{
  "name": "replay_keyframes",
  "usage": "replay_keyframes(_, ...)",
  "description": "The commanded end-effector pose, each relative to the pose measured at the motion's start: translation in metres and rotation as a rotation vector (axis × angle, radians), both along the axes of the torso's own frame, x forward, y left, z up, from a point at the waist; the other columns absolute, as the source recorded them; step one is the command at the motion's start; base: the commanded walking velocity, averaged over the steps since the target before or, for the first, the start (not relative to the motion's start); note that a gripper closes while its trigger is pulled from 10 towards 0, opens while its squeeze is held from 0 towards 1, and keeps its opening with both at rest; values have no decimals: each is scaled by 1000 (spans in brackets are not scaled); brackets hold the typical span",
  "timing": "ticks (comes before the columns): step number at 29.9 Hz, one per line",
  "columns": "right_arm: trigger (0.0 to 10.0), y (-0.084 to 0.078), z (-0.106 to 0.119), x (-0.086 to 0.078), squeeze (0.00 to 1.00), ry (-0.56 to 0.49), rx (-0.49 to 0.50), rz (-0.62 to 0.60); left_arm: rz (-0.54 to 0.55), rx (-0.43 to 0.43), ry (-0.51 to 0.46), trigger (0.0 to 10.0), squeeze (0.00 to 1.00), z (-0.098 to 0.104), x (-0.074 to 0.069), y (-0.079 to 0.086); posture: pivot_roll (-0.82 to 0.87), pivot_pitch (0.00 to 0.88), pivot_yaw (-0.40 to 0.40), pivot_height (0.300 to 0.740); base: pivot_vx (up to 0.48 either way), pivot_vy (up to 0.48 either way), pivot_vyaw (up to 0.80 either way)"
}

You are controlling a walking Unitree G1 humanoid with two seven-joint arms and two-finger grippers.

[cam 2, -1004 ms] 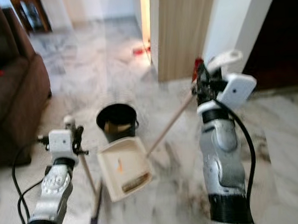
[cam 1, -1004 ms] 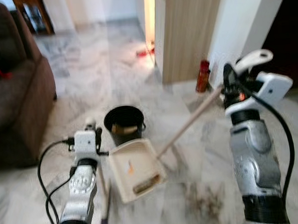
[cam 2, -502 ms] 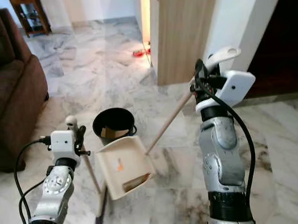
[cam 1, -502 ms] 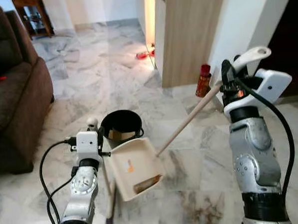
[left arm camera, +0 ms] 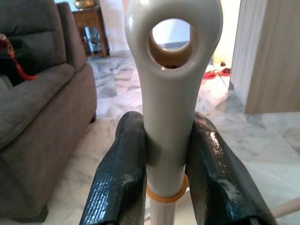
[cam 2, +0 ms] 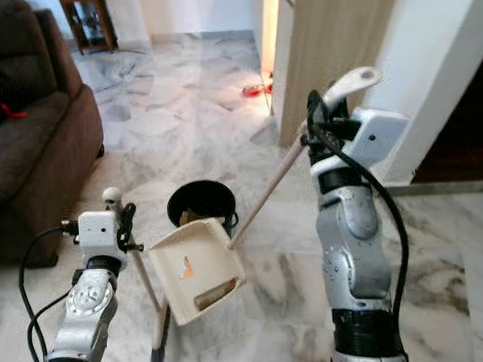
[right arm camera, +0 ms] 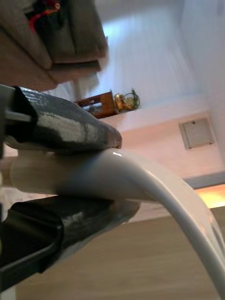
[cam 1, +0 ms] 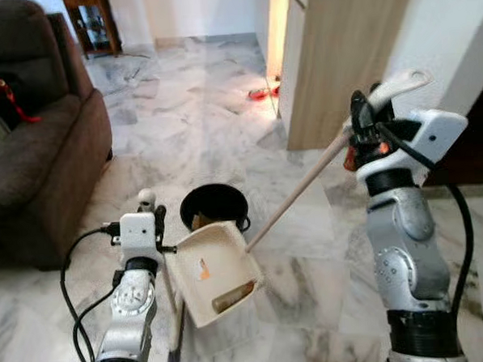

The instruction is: Sweep floor

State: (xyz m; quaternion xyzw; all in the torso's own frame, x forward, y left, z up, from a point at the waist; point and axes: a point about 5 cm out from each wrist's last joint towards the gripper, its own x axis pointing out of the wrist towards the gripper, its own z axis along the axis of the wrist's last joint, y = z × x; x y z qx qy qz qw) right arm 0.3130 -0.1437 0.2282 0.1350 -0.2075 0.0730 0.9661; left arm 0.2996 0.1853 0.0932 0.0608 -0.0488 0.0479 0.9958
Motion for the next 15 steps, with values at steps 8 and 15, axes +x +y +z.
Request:
replay_keyframes(8, 10000, -6, 16, -3, 0, -68, 39, -9, -14, 8, -46, 10000, 0, 11, 5, -6, -7, 0, -2, 740, 290, 0, 0)
replay_keyframes(15, 10000, -5, 21, -2, 0, -81, 48, -10, -14, 9, -46, 10000, 0, 12, 6, -6, -7, 0, 0, 740, 289, 0, 0)
